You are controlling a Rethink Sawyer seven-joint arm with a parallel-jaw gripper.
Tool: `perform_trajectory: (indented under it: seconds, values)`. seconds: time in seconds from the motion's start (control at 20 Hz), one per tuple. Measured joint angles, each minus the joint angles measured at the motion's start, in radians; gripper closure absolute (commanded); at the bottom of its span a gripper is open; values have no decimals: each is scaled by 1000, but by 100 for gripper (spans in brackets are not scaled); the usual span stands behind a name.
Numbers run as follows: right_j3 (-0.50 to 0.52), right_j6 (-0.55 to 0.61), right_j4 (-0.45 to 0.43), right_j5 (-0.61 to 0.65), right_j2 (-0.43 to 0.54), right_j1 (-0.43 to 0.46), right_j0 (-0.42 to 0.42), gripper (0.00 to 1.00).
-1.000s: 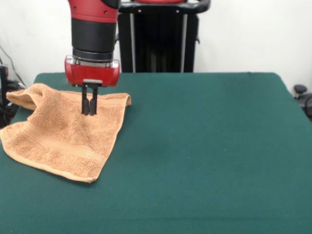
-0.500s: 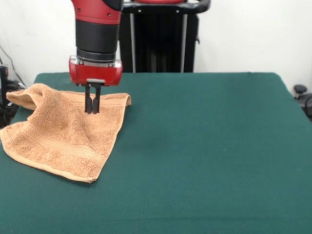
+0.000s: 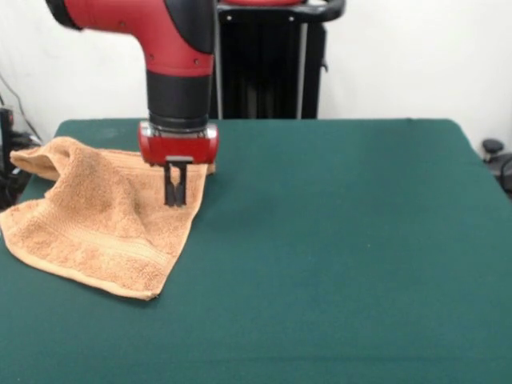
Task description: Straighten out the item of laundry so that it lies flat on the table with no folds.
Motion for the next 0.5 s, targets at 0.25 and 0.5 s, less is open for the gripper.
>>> perform_trajectory:
  seconds: [0.25,0.5]
  values:
    - [0,0,6,-45,-2,52,-6,100]
    - [0,0,26,-47,-13,55,5,100]
